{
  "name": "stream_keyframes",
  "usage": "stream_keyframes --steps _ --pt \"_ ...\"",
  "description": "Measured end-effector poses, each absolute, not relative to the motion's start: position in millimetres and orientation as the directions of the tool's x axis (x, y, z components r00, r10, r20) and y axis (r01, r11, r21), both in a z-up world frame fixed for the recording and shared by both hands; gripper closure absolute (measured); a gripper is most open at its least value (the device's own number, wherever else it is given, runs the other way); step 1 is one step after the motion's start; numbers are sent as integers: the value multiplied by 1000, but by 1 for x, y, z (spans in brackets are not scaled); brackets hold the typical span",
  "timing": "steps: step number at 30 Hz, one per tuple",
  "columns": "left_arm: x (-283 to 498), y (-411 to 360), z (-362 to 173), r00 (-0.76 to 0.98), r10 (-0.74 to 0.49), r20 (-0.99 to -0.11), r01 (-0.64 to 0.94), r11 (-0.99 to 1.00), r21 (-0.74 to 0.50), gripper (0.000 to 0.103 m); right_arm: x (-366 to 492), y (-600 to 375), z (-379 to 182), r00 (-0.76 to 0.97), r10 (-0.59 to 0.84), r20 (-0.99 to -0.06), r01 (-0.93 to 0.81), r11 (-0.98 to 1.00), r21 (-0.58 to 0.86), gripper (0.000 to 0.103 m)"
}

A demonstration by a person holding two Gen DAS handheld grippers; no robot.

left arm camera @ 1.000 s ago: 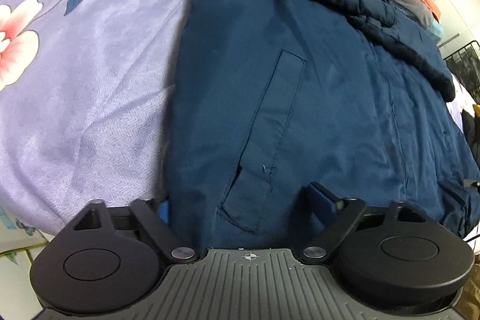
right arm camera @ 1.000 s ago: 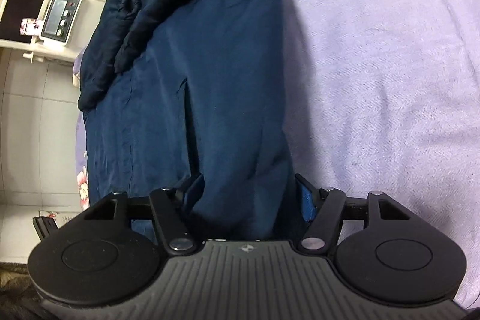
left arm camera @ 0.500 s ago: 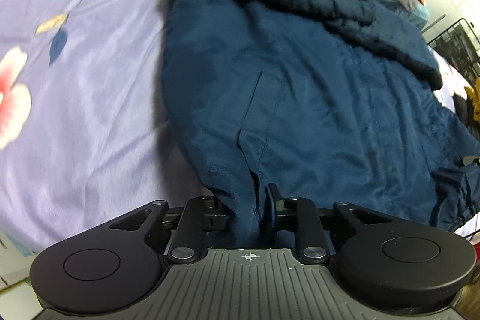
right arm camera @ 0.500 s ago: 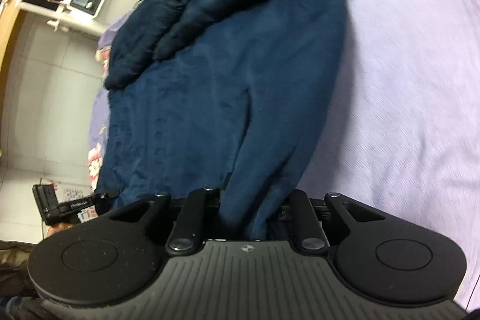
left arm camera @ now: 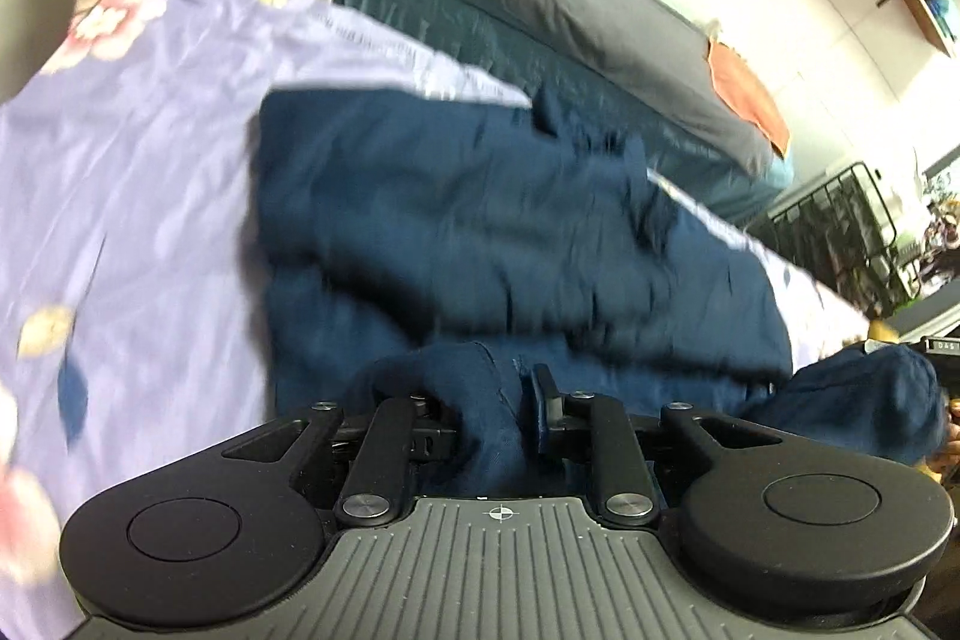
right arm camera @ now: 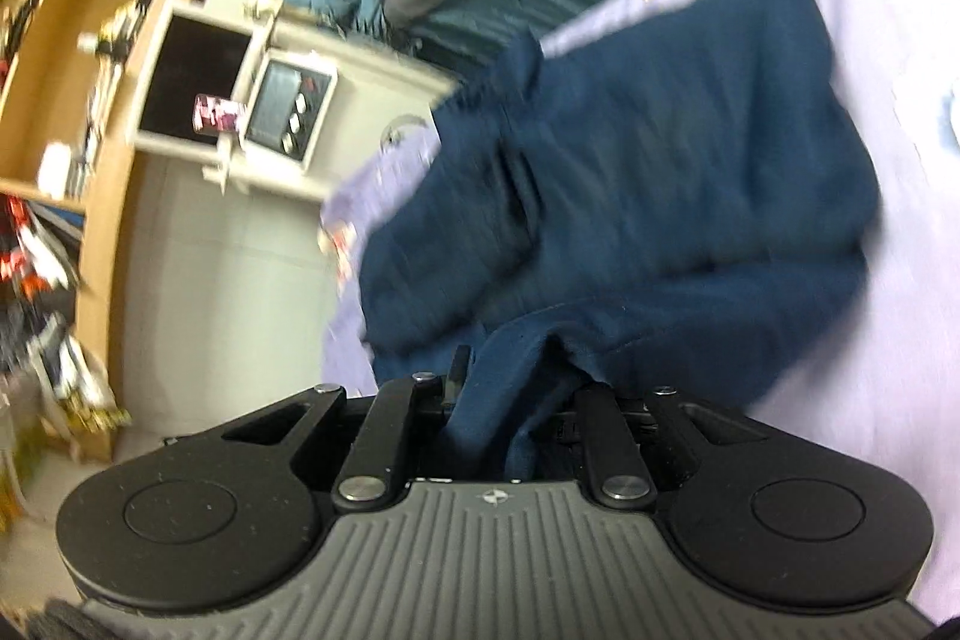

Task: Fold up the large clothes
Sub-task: 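Grasp the jacket hem with both grippers side by side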

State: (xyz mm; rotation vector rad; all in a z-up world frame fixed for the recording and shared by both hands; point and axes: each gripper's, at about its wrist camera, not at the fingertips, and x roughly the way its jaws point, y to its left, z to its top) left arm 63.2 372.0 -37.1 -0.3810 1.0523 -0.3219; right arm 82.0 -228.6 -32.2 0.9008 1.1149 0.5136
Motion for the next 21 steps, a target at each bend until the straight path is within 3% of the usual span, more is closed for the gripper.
stream_keyframes --steps 8,12,17,21 --pt "199 373 -8 482 -369 -794 91 923 -374 43 205 -235 -23 423 693 -584 179 568 804 87" --pt "239 350 -33 494 -278 -824 53 955 -290 41 241 -224 -43 476 632 -612 265 561 785 87" --pt "257 342 -79 483 -219 -848 -92 950 -298 39 255 -214 -91 482 545 -686 375 579 724 87" --pt "255 344 -88 501 -197 -843 -97 955 -280 37 256 -213 -110 502 529 -685 412 550 727 87"
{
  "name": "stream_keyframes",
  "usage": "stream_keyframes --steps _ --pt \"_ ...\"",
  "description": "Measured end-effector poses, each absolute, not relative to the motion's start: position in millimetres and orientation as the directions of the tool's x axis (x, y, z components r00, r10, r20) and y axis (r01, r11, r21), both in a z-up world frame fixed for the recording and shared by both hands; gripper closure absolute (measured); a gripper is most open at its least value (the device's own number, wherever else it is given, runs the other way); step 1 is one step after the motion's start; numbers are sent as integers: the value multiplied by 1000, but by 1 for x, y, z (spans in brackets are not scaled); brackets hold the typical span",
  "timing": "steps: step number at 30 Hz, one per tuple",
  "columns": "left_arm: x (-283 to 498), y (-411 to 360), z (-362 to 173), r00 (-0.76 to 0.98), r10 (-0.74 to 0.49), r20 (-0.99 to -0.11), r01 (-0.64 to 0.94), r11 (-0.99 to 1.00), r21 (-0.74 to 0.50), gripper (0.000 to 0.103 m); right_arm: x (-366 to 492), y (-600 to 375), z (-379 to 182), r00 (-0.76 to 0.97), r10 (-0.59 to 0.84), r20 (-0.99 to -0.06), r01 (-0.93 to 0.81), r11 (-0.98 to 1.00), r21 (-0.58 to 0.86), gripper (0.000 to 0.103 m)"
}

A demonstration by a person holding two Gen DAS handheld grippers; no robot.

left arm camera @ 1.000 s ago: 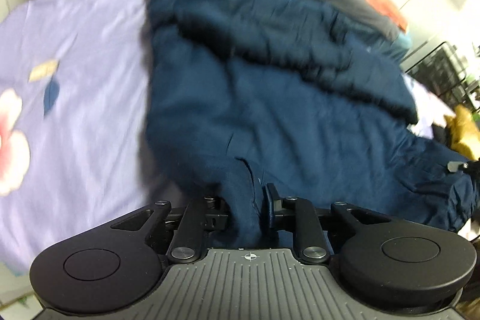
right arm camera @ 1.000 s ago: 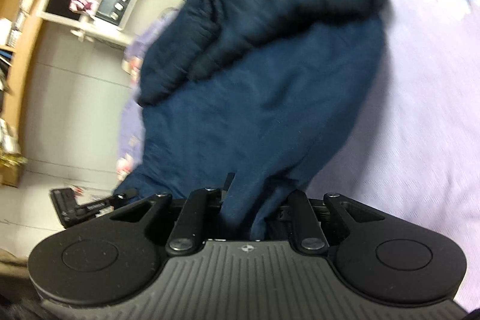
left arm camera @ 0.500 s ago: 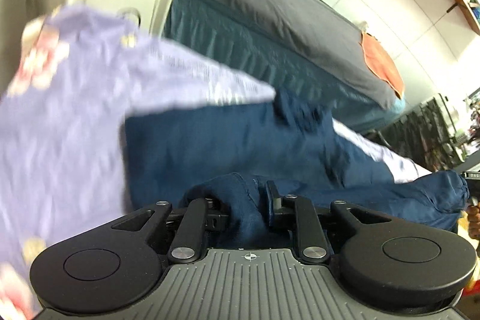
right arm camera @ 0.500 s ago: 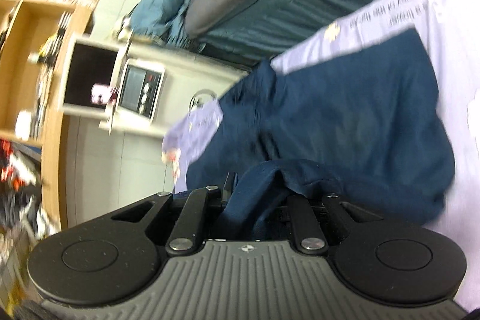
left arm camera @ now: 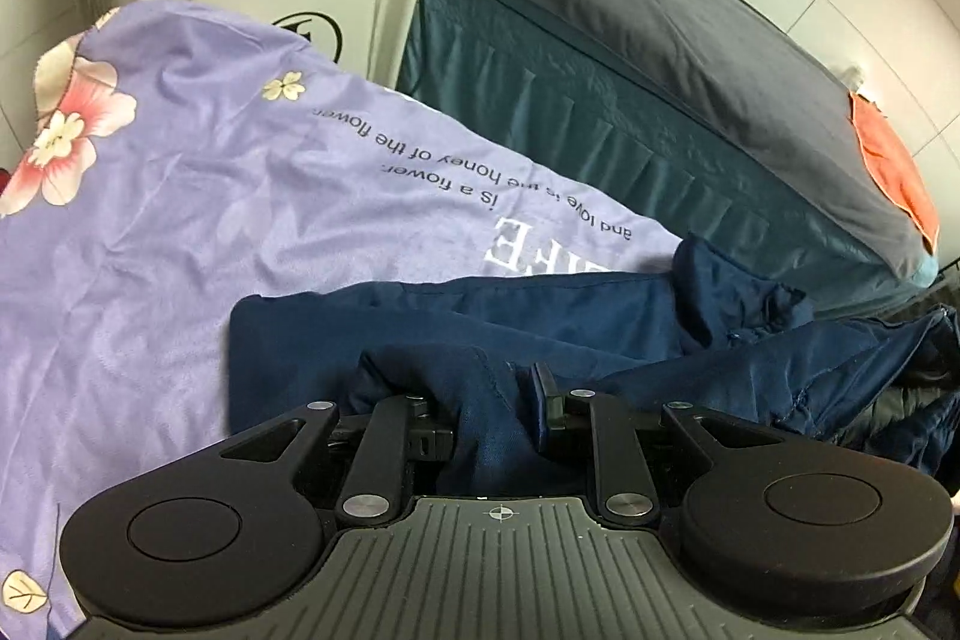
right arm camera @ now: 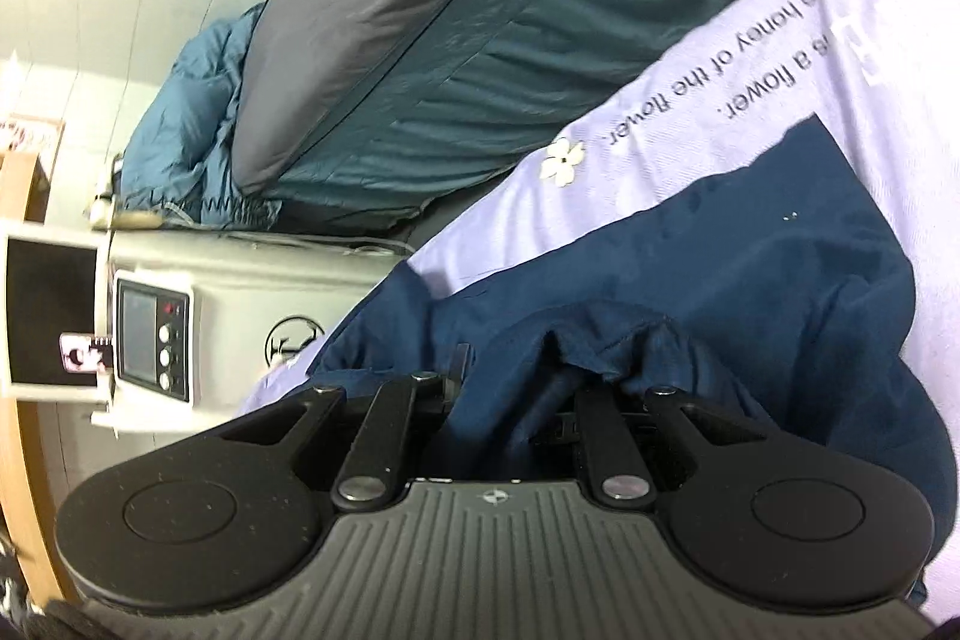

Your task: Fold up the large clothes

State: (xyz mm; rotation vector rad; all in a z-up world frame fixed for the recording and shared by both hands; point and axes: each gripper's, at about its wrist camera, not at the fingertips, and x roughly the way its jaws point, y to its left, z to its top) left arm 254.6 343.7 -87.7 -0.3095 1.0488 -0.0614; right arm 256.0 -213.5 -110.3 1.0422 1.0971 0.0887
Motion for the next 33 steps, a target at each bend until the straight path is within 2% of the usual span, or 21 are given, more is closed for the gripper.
stream_keyframes --steps 8,12,13,15,19,21,23,24,26,30,33 --pt "260 341 -92 490 -184 -852 -133 950 -282 34 261 -201 -108 497 487 -718 401 605 688 84" --pt "256 343 -82 498 -211 -841 -139 938 -317 9 258 -204 -99 506 501 -702 410 576 707 76" --pt "255 345 -79 505 -221 -834 -147 930 -336 4 257 -207 -99 511 514 -689 420 551 722 71" --pt "252 354 -69 543 -207 -814 -183 917 -355 0 256 -211 -98 519 529 -671 440 508 741 68" --pt "239 380 -37 664 -40 -747 -266 921 -285 0 250 -222 -100 546 566 -617 486 385 784 55" --pt "235 386 -29 653 -5 -757 -271 932 -239 0 244 -230 -104 585 580 -567 517 273 811 45" --pt "226 384 -25 648 22 -761 -253 949 -188 0 237 -233 -102 628 569 -531 511 213 833 29" --pt "218 381 -24 652 25 -758 -226 960 -162 0 234 -234 -99 641 560 -525 499 216 839 26" --pt "199 370 -26 663 23 -748 -167 979 -118 0 223 -237 -87 676 513 -529 473 249 845 12" --pt "164 353 -44 664 2 -748 -61 997 -52 0 197 -252 -53 738 348 -578 423 429 798 11" --pt "149 345 -63 653 -8 -757 -14 1000 -22 0 192 -239 -31 709 241 -663 325 722 610 7"
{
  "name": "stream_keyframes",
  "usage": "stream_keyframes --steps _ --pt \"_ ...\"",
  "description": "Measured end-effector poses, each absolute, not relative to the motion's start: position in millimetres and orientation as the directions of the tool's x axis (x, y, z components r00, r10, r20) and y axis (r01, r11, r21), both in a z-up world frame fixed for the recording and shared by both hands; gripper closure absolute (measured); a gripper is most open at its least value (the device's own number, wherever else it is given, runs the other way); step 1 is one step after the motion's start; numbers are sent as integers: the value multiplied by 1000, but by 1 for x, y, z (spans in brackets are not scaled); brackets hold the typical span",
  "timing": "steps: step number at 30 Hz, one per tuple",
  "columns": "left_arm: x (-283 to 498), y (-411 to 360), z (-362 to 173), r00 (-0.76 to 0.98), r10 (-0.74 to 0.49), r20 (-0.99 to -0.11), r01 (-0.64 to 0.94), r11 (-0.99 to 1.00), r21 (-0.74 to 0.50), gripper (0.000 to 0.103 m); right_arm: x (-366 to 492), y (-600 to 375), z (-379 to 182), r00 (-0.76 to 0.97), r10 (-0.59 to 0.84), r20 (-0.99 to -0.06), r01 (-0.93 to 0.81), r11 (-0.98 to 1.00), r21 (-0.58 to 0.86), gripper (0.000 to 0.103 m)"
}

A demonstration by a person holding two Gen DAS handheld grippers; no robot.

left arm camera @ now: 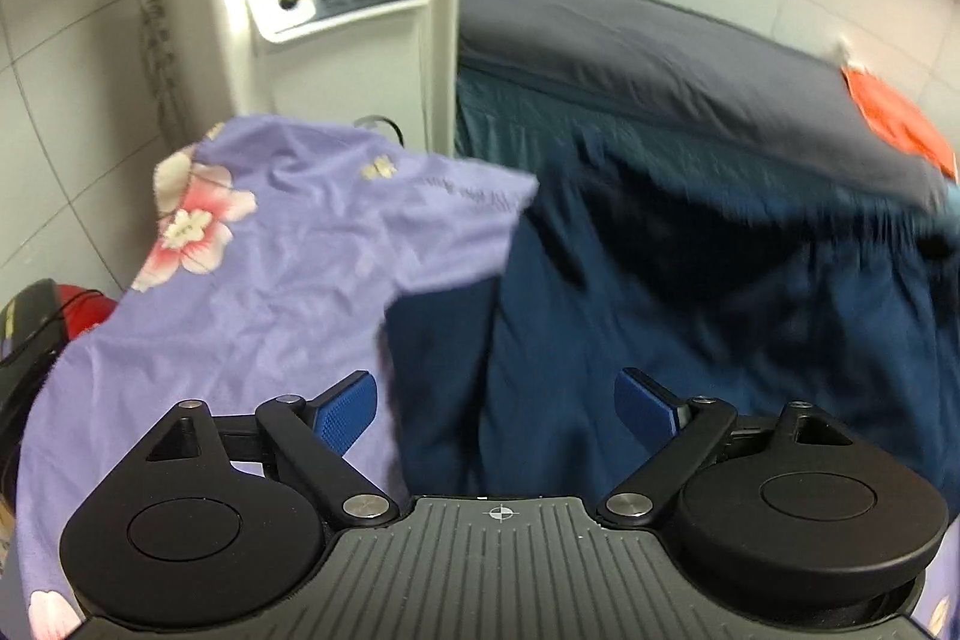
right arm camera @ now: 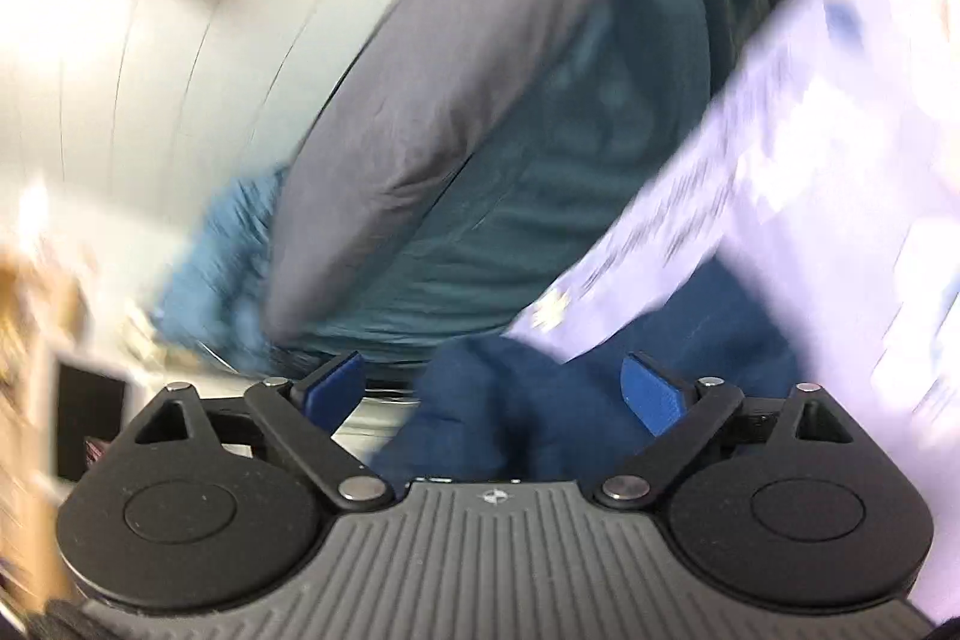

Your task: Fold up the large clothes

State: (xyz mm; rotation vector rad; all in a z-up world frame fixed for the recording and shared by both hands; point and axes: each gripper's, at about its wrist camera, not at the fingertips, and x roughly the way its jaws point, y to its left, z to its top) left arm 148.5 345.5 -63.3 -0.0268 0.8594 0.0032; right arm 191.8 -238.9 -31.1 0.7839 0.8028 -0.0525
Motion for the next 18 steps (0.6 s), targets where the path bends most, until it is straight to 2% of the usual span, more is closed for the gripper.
stream_keyframes --steps 3,4,7,10,14,17,18 --pt "151 349 -80 627 -9 -779 -41 998 -45 0 189 -206 -35 640 168 -750 153 928 339 5" --pt "153 351 -83 627 -17 -779 -52 997 -63 0 185 -198 -40 631 177 -755 108 944 312 5" --pt "164 355 -91 626 -42 -779 -66 992 -106 0 179 -182 -60 602 225 -766 32 952 304 6" --pt "177 352 -94 628 -48 -777 -63 992 -112 0 186 -169 -72 593 207 -778 12 964 265 10" --pt "199 339 -106 600 -36 -799 2 999 -44 0 210 -160 -81 601 175 -780 -3 976 216 12" --pt "210 326 -107 606 -78 -791 56 997 -55 0 232 -150 -93 609 139 -781 -33 988 150 15" --pt "215 321 -108 591 -79 -803 67 997 -49 5 237 -146 -95 601 144 -786 -56 989 138 17"
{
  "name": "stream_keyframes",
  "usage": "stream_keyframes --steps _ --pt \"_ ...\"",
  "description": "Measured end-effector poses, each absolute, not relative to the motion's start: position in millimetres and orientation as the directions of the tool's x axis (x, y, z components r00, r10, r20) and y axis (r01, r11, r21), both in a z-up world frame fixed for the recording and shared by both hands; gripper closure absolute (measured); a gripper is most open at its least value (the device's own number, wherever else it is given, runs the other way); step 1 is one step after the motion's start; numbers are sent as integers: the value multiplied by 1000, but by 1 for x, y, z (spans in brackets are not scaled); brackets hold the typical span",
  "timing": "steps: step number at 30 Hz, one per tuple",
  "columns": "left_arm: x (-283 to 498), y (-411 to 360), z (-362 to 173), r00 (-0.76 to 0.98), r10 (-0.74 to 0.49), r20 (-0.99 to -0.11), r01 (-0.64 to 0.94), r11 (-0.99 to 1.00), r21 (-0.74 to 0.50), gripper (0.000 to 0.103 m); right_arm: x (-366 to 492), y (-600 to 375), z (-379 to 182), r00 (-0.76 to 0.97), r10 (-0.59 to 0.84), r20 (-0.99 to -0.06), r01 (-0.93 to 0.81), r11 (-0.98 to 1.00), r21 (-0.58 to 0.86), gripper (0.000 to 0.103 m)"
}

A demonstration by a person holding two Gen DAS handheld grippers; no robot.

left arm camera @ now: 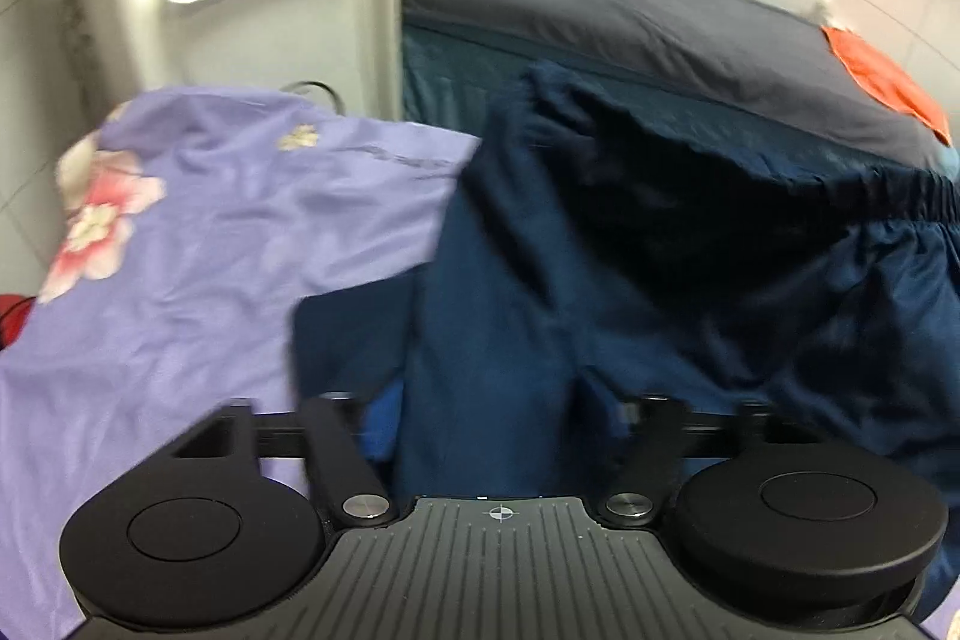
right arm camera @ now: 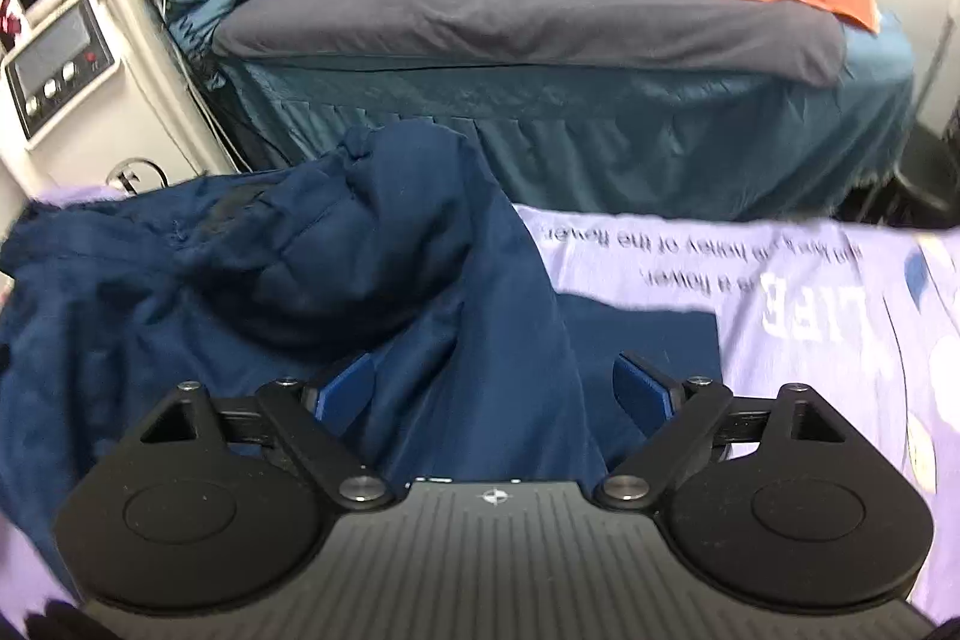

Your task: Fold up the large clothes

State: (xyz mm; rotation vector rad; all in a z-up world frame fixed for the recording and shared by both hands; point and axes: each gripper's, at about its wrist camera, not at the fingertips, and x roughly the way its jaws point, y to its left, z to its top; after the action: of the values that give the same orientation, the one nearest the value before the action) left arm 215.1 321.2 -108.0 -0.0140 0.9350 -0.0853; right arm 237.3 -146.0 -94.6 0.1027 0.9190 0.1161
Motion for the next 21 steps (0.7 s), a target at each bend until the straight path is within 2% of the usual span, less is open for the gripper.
stream_keyframes --steps 1,2,3,5,7,10,11,13,14,16,18,20,21 --pt "219 317 -109 580 -66 -812 74 997 -28 14 243 -142 -97 583 155 -797 -81 988 133 33" --pt "221 316 -108 583 -58 -810 81 997 -13 28 250 -139 -99 555 175 -813 -104 985 141 69" --pt "223 317 -106 590 -57 -805 85 996 -8 39 252 -137 -97 544 187 -818 -109 982 152 82" --pt "225 327 -99 608 -56 -792 55 998 -28 45 254 -142 -83 595 193 -780 -92 981 172 86" --pt "228 342 -97 613 -50 -788 15 999 -51 49 257 -163 -70 647 193 -738 -2 968 251 87" --pt "236 360 -109 594 -89 -799 -12 993 -120 51 274 -194 -80 624 222 -749 154 905 397 87" --pt "241 359 -116 581 -84 -810 -30 992 -124 50 280 -194 -89 598 216 -772 176 904 389 87" --pt "248 355 -130 554 -59 -830 -74 990 -120 48 291 -178 -115 515 156 -843 185 940 287 84" --pt "252 354 -138 532 -54 -845 -105 986 -129 43 294 -170 -129 469 127 -874 195 951 242 76" --pt "254 351 -139 534 -43 -844 -125 984 -130 29 293 -159 -140 449 91 -889 213 955 205 71" --pt "254 351 -135 532 -53 -845 -118 984 -136 15 290 -151 -135 482 63 -874 192 966 176 61" --pt "250 355 -125 537 -84 -839 -90 984 -156 0 287 -149 -127 497 29 -867 191 971 142 33" --pt "245 358 -118 547 -99 -831 -87 981 -174 0 280 -153 -119 522 18 -853 195 971 140 28"
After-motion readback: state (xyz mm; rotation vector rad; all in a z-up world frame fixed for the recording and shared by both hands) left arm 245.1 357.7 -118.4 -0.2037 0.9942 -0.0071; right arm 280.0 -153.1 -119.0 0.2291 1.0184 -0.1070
